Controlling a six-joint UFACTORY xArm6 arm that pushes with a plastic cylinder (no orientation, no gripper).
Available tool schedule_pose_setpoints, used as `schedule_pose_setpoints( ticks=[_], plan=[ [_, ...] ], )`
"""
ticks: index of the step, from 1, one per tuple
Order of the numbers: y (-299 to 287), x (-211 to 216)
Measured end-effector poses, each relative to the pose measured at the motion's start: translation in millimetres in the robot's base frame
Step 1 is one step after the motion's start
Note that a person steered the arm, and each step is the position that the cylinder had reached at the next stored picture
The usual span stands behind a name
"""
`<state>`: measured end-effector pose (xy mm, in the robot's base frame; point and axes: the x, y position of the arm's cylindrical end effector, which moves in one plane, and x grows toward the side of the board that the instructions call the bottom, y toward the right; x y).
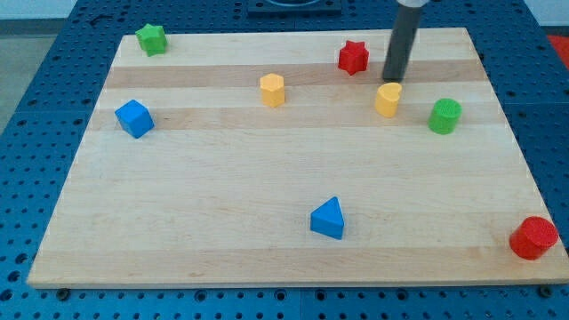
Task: Slide the red star up and right a bit
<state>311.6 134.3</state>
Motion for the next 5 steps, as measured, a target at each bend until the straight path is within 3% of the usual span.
schedule_pose_setpoints(
  ticks=[3,5],
  plan=[
    [-88.8,-5.1],
    [-64.9,-62.9]
  ],
)
